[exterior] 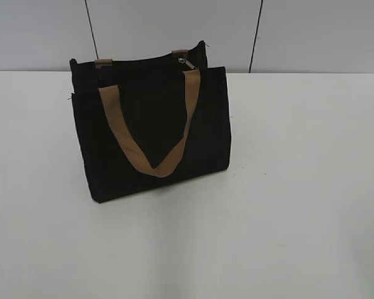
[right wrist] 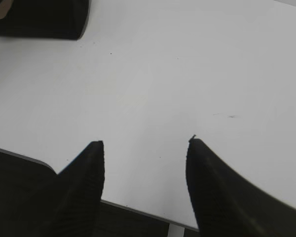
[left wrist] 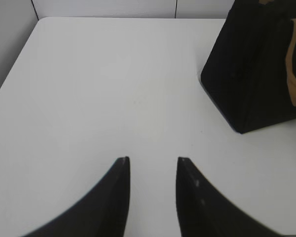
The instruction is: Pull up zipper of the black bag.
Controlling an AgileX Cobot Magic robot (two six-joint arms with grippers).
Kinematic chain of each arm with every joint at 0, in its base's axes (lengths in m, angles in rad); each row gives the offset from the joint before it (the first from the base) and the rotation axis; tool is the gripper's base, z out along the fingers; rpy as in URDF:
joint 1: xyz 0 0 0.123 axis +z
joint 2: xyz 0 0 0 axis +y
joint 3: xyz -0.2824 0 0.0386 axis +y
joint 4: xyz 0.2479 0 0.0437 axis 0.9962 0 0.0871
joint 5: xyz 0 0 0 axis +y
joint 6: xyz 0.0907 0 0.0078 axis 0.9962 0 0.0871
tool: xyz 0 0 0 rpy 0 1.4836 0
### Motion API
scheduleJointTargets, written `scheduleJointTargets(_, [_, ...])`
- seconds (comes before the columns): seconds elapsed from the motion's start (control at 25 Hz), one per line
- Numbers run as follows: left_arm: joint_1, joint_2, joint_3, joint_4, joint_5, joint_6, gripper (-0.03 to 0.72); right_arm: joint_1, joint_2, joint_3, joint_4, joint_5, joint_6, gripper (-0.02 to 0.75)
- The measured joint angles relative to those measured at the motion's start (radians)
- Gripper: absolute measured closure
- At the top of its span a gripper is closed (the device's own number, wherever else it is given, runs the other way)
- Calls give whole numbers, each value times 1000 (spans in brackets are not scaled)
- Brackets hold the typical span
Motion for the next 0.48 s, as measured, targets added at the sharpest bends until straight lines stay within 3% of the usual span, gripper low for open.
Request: scheduleJointTargets(0.48, [-2,0,0,0,0,0,449,0,0,0,0,0,0,329])
